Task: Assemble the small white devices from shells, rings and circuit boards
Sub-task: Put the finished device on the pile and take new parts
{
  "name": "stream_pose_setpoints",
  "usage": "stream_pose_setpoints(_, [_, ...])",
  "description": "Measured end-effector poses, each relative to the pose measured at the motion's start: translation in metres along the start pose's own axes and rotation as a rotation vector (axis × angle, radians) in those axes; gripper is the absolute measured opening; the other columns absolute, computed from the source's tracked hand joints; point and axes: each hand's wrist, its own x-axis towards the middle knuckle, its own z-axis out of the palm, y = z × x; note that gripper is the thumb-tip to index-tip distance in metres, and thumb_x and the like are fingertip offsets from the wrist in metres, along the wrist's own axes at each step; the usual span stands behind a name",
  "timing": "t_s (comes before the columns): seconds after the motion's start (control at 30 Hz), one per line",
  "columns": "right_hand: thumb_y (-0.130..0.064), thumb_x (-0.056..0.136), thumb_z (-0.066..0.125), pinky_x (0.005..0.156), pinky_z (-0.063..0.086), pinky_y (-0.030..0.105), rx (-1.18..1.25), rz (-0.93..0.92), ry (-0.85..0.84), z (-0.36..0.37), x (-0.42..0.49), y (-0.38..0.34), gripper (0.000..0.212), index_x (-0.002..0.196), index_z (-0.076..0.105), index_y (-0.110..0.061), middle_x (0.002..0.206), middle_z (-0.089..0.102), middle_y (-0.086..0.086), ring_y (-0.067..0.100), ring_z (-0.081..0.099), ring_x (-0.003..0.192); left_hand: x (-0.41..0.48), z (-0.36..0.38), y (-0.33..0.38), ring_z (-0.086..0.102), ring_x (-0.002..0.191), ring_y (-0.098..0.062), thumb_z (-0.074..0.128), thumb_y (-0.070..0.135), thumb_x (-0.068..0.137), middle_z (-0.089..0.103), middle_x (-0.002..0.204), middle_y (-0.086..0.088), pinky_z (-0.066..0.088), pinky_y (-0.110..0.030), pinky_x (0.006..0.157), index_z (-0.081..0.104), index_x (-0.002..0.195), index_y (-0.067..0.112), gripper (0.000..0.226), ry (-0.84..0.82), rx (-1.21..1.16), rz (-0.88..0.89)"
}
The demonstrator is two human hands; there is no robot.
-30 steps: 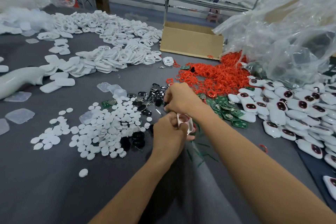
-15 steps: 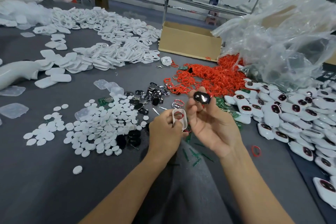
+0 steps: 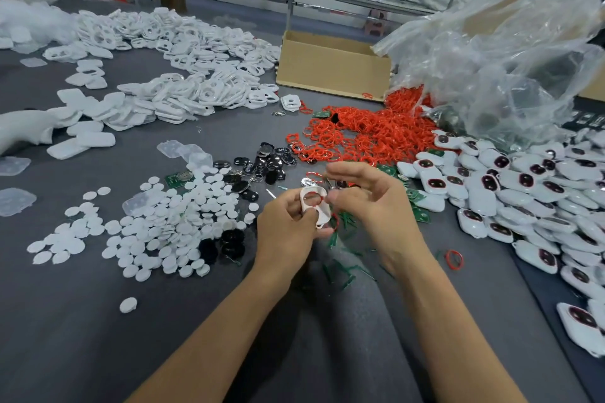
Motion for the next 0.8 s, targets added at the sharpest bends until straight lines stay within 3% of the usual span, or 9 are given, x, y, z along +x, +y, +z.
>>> stream_pose_setpoints(0.07, [0.017,0.075,0.062,0.069,0.052,0.024,-0.322,-0.136,0.021,0.002,-0.001,0.003,0.040,0.094,0.070,-0.016,0.091,0.072,-0.010,0.009,0.061,0.070,-0.001,-0.002,0.002,0.073,0.076,-0.018,0.051,-0.012,0.089,0.076,0.083,-0.002,0.058,-0.023,0.060,0.071,0.088,0.018,0.036,-0.069,-0.020,-0.032])
stream_pose_setpoints(0.17, [0.018,0.071,0.060,0.079,0.050,0.021,-0.526,-0.279,-0.028,0.004,-0.003,0.006,0.039,0.092,0.070,-0.013,0.089,0.071,-0.005,0.006,0.065,0.084,0.000,-0.005,0.005,0.071,0.071,-0.016,0.052,-0.010,0.090,0.075,0.085,-0.010,0.061,-0.031,0.067,0.073,0.093,0.008,0.028,-0.159,-0.040,-0.089])
stream_pose_setpoints(0.3, [0.017,0.072,0.061,0.081,0.048,0.018,-0.552,-0.263,-0.060,0.004,-0.004,0.006,0.034,0.092,0.071,-0.009,0.090,0.071,-0.001,0.005,0.065,0.087,0.003,-0.008,0.007,0.066,0.062,-0.011,0.050,-0.011,0.089,0.068,0.078,-0.009,0.059,-0.028,0.064,0.071,0.087,-0.001,0.024,-0.199,-0.111,-0.155])
stream_pose_setpoints(0.5, [0.007,0.081,0.064,0.091,0.047,0.018,-0.575,-0.244,-0.095,0.003,-0.005,0.004,0.029,0.104,0.071,-0.010,0.103,0.072,-0.005,0.001,0.064,0.098,0.004,-0.010,0.009,0.066,0.058,-0.008,0.051,-0.011,0.089,0.071,0.070,-0.004,0.057,-0.024,0.059,0.075,0.071,0.009,0.036,-0.192,-0.226,-0.210])
stream_pose_setpoints(0.7, [0.005,0.079,0.067,0.082,0.050,0.020,-0.524,-0.210,0.037,0.004,-0.004,0.010,0.026,0.093,0.073,-0.016,0.090,0.073,-0.009,0.003,0.066,0.083,0.005,-0.008,0.007,0.068,0.063,-0.012,0.050,-0.010,0.091,0.071,0.074,-0.008,0.058,-0.023,0.060,0.071,0.088,0.005,0.026,-0.163,-0.233,-0.215])
stream_pose_setpoints(0.8, [0.003,0.078,0.068,0.074,0.051,0.018,-0.509,-0.187,0.073,0.005,-0.003,0.013,0.022,0.083,0.074,-0.018,0.082,0.072,-0.007,0.003,0.065,0.074,0.004,-0.007,0.006,0.069,0.072,-0.015,0.051,-0.004,0.095,0.072,0.088,-0.016,0.060,-0.028,0.066,0.070,0.100,0.000,0.019,-0.143,-0.202,-0.191])
